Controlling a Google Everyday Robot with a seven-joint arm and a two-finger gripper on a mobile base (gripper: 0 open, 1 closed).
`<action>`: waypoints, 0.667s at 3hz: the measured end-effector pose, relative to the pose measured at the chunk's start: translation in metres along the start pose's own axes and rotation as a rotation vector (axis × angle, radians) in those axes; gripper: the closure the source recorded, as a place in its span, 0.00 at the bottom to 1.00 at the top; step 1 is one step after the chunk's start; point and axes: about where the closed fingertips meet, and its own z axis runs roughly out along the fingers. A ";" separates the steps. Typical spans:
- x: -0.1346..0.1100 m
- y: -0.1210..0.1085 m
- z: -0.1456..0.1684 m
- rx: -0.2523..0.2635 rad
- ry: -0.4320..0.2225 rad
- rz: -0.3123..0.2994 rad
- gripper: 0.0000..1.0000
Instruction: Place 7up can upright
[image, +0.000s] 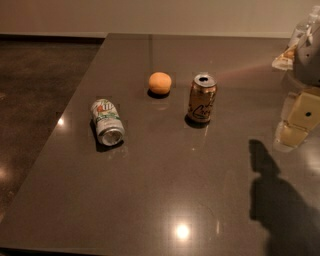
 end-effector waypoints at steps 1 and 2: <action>-0.008 -0.004 0.003 0.005 0.009 0.004 0.00; -0.046 -0.013 0.028 -0.062 0.021 0.013 0.00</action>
Offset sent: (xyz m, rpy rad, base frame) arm 0.0559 0.0890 -0.0324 0.0057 0.1736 -0.0089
